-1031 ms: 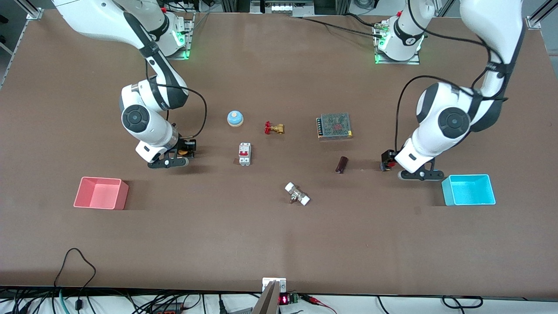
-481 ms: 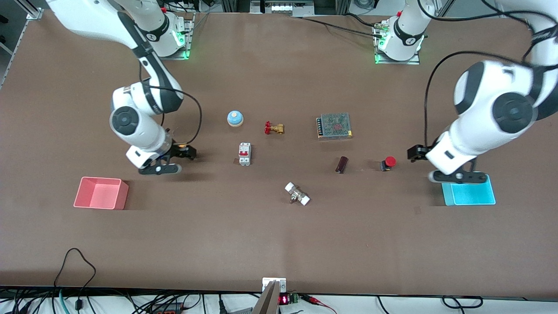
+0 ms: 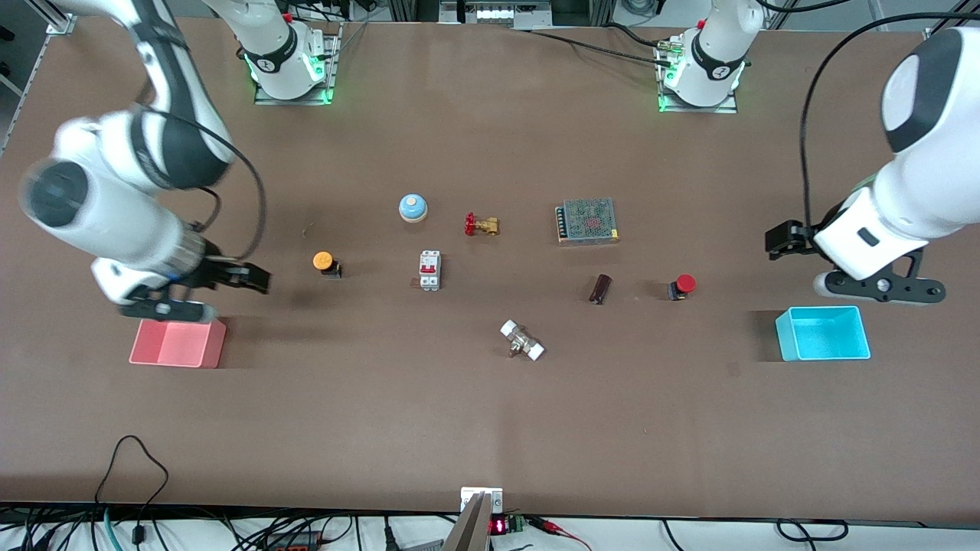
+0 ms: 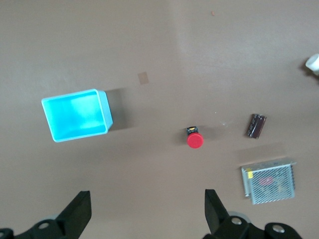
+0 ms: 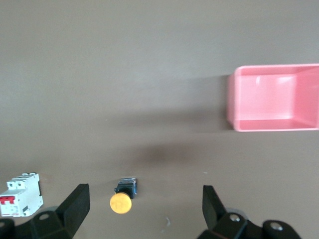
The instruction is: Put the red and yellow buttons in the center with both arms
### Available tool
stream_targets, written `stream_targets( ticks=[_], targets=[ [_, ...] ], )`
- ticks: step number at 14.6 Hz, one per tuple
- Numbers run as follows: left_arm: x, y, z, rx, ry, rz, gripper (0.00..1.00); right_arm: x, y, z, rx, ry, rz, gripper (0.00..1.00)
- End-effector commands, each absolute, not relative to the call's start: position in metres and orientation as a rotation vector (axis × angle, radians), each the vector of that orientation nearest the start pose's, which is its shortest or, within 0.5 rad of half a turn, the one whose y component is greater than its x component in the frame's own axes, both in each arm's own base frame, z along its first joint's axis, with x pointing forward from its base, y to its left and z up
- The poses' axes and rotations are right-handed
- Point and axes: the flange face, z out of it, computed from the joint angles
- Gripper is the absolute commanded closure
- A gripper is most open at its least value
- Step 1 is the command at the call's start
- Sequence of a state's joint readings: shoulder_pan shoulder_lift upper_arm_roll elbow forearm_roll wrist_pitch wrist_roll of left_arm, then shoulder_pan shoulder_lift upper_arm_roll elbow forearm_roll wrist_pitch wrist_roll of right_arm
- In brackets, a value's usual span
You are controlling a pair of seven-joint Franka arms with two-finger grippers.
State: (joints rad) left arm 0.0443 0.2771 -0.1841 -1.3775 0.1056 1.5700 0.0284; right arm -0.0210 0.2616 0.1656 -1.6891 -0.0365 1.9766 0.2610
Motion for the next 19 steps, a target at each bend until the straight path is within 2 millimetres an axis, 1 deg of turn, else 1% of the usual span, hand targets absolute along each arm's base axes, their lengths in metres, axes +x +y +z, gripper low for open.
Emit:
stream_targets(
  ticks=[1, 2, 3, 5, 6, 7, 9, 11, 13, 19],
  targets=[
    [0.591, -0.038, 0.585, -3.124, 0.306, 0.104, 0.00, 0.626, 0.045, 0.507, -3.124, 0.255, -0.030, 0.00],
    [0.571, -0.030, 0.600, -3.136, 0.261, 0.003, 0.00, 0.623, 0.032, 0.525, -3.131, 0.289, -0.014, 0.00],
    [0.561, -0.021, 0.594, -3.130, 0.236, -0.067, 0.00, 0.619, 0.024, 0.545, -3.142, 0.310, -0.031, 0.00],
    [0.547, -0.022, 0.592, -3.127, 0.238, -0.096, 0.00, 0.606, 0.021, 0.576, -3.168, 0.304, -0.094, 0.00],
    [0.547, -0.022, 0.591, -3.126, 0.238, -0.079, 0.00, 0.598, 0.020, 0.586, -3.171, 0.305, -0.093, 0.00],
    [0.548, -0.024, 0.591, -3.129, 0.240, -0.048, 0.00, 0.591, 0.019, 0.590, -3.175, 0.309, -0.064, 0.00],
    [0.548, -0.027, 0.592, -3.128, 0.250, -0.005, 0.00, 0.587, 0.014, 0.596, -3.162, 0.323, -0.055, 0.00],
    [0.547, -0.026, 0.591, -3.128, 0.250, 0.000, 0.00, 0.587, 0.021, 0.595, -3.149, 0.311, -0.054, 0.00],
    [0.548, -0.022, 0.590, -3.128, 0.255, 0.003, 0.00, 0.589, 0.025, 0.592, -3.092, 0.318, -0.031, 0.00],
    [0.548, -0.022, 0.592, -3.126, 0.260, 0.000, 0.00, 0.590, 0.025, 0.591, -3.087, 0.311, -0.030, 0.00]
  ],
)
